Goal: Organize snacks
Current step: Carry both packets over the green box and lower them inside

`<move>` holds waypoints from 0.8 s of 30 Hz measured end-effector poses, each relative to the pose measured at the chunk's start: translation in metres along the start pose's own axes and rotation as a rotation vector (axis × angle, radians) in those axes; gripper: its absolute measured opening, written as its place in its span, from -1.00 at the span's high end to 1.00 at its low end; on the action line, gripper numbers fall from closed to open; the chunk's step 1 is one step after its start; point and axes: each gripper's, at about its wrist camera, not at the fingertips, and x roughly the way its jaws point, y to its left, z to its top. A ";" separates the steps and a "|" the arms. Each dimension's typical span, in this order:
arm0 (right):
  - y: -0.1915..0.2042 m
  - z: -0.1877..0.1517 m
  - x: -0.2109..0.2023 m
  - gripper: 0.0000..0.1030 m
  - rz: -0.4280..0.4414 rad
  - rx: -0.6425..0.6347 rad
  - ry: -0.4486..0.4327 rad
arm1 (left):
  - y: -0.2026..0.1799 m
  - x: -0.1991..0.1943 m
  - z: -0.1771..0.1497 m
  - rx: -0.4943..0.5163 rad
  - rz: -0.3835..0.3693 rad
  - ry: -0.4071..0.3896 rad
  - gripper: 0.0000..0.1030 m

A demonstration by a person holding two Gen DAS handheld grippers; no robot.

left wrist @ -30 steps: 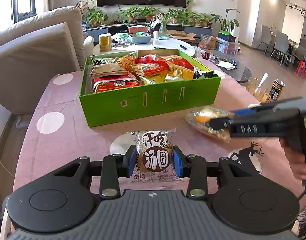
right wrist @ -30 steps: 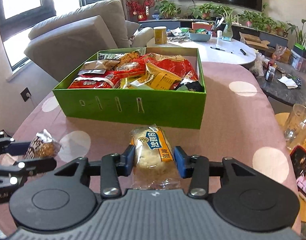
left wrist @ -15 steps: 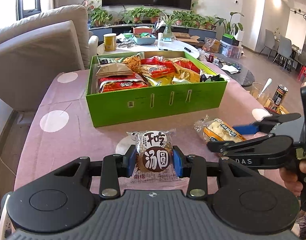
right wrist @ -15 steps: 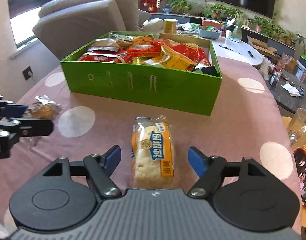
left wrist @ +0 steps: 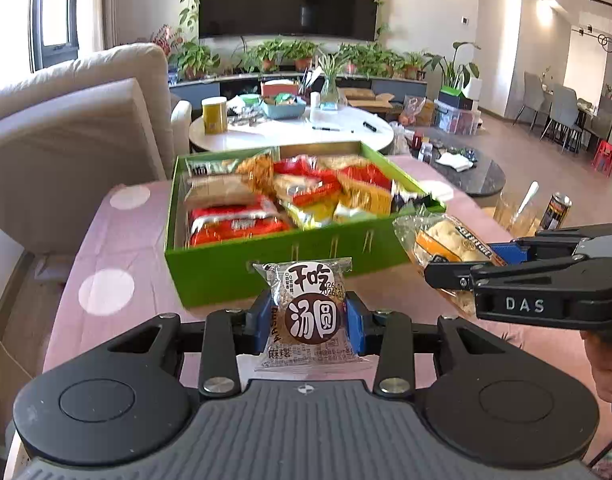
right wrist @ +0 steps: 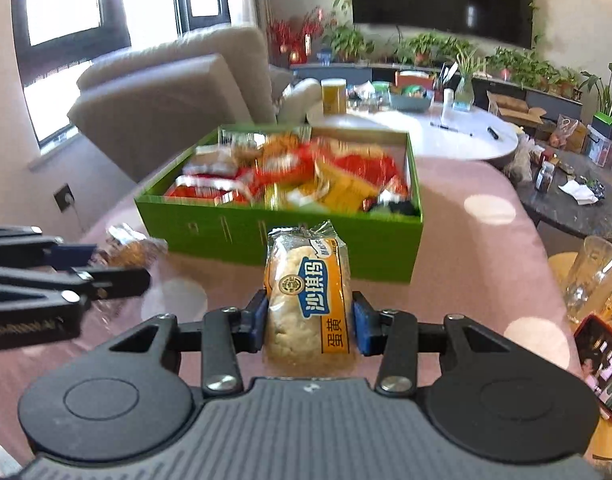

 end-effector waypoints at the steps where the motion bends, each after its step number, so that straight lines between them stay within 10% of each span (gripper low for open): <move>1: 0.000 0.005 -0.001 -0.54 0.004 0.004 -0.011 | 0.000 0.000 0.003 0.000 0.000 -0.008 0.32; 24: -0.009 0.066 0.019 -0.54 -0.007 0.083 -0.116 | 0.014 0.043 0.070 -0.019 0.021 -0.073 0.32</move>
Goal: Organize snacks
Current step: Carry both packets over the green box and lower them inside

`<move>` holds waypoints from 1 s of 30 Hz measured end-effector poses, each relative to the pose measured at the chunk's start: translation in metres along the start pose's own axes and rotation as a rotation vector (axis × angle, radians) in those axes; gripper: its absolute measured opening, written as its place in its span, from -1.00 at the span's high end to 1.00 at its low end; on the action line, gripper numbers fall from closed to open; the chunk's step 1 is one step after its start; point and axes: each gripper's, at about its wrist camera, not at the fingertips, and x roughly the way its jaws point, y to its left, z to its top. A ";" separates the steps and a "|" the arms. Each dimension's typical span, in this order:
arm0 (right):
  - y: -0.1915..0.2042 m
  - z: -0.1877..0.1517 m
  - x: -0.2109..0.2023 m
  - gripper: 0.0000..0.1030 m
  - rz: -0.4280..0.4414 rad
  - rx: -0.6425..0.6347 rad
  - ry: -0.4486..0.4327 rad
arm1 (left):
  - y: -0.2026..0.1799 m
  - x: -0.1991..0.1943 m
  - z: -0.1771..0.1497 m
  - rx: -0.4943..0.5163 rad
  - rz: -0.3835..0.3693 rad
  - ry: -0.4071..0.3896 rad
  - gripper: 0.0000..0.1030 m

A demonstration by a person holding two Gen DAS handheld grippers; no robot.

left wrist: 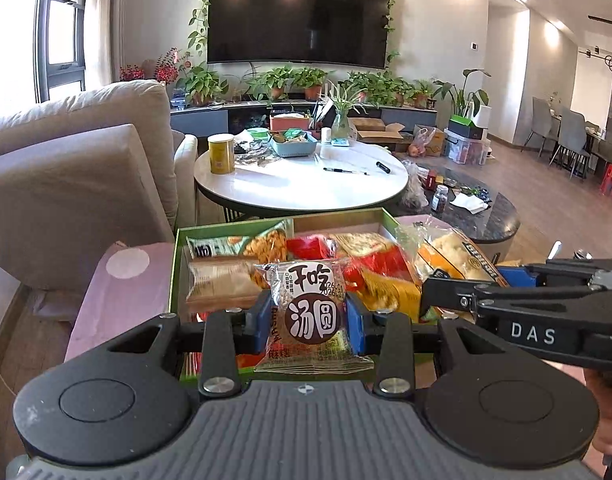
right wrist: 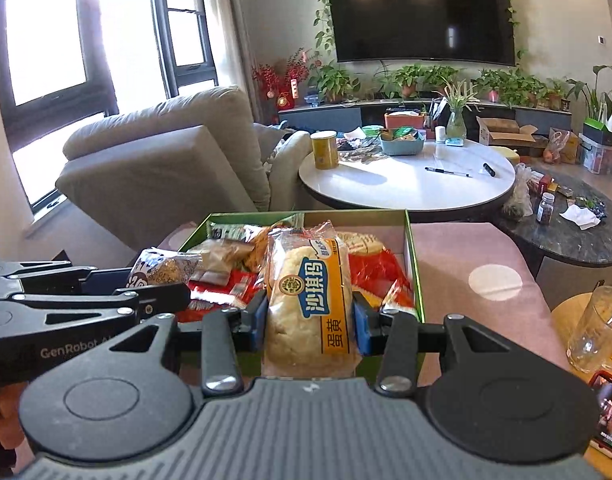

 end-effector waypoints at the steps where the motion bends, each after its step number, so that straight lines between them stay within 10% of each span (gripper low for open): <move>1: -0.001 0.002 0.002 -0.54 -0.001 0.004 -0.001 | 0.001 0.003 0.002 -0.001 0.001 -0.001 0.32; 30: -0.016 0.024 0.053 -0.54 -0.027 0.079 0.026 | 0.016 0.101 0.023 -0.039 0.023 0.072 0.15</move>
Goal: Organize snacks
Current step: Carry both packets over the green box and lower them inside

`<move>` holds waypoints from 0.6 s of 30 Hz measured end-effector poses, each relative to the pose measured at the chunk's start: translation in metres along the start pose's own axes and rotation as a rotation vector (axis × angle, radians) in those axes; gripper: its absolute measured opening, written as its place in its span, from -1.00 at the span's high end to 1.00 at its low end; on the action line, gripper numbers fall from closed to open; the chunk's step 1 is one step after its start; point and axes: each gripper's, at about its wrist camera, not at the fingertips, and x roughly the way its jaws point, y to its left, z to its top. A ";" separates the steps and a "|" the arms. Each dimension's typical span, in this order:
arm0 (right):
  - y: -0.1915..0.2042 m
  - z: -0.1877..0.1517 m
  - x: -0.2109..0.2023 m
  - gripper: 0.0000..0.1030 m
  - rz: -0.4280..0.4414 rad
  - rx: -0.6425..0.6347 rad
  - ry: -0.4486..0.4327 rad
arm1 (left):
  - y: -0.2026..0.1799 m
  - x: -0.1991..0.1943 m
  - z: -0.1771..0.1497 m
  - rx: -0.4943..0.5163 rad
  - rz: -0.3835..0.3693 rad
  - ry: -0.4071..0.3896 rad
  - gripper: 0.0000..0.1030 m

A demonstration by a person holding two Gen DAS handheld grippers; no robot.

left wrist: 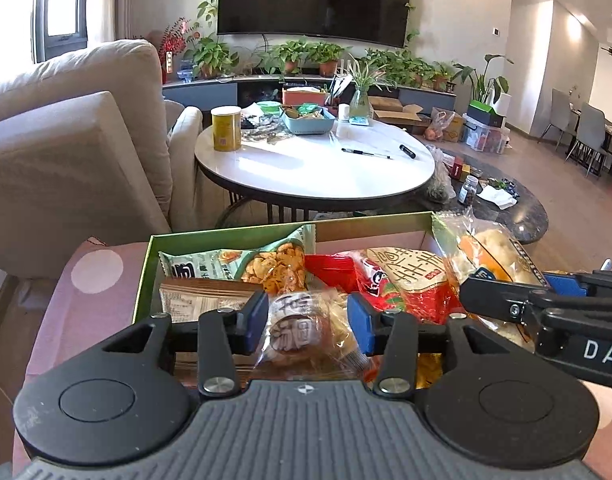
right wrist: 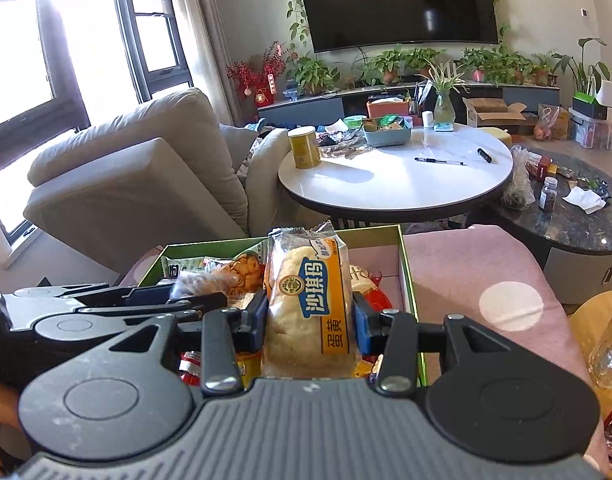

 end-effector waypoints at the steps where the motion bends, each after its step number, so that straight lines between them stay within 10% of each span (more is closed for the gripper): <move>1: 0.000 0.000 0.000 -0.54 -0.002 -0.001 0.002 | 0.001 -0.002 -0.001 -0.002 -0.001 -0.003 0.08; 18: -0.002 0.002 0.019 -0.54 -0.022 0.025 0.033 | 0.014 -0.025 -0.014 -0.012 0.055 -0.036 -0.32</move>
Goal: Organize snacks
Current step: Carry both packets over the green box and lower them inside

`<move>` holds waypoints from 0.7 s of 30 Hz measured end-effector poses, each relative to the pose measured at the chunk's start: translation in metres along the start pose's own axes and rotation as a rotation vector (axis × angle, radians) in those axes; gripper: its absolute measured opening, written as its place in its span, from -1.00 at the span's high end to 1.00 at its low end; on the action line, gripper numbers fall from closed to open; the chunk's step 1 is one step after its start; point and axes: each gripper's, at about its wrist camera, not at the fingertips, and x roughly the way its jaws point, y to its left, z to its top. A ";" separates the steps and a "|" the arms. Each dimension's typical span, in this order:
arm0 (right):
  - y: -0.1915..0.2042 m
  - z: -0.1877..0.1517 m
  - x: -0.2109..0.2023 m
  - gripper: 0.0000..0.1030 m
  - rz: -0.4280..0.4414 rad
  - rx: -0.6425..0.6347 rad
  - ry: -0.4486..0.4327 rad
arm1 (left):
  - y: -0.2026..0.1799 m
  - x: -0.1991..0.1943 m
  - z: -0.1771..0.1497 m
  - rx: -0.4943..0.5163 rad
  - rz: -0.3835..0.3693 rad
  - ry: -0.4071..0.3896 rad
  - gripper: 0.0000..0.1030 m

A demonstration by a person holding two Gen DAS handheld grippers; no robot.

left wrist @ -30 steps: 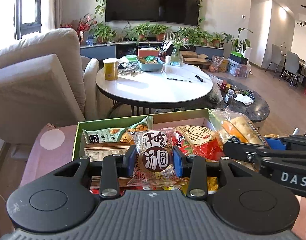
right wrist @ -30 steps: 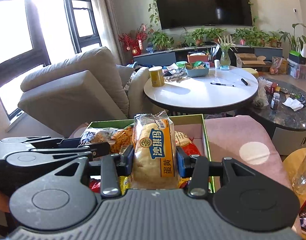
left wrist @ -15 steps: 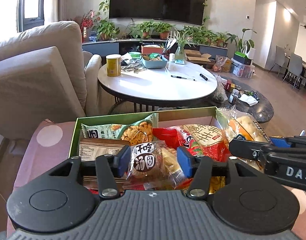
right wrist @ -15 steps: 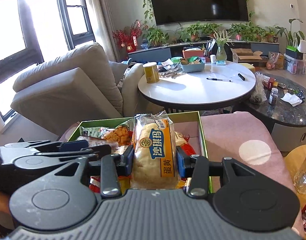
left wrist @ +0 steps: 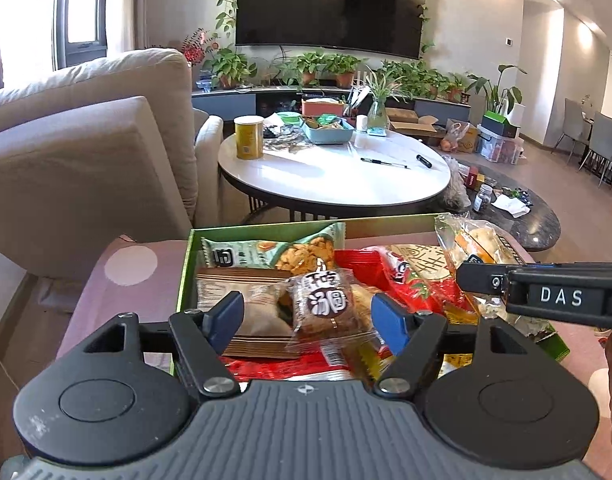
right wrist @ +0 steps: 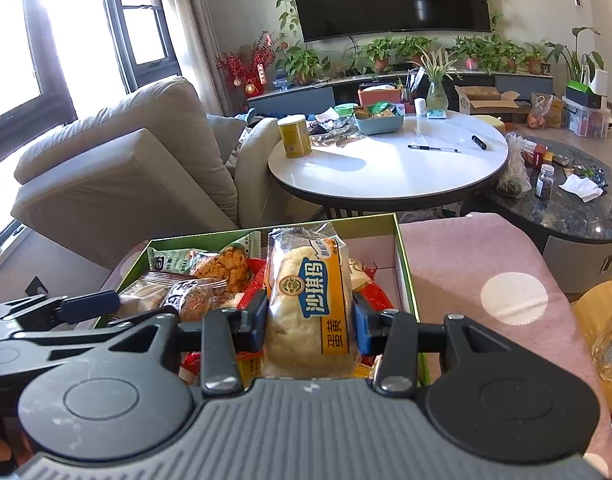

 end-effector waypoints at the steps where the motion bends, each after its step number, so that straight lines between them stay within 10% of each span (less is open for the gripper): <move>1: 0.000 0.000 0.001 -0.54 0.003 0.004 0.001 | 0.001 -0.001 0.000 0.000 0.003 -0.003 -0.32; 21: -0.005 0.005 -0.003 -0.55 0.049 0.089 -0.045 | 0.003 -0.001 -0.004 -0.015 0.003 0.004 -0.38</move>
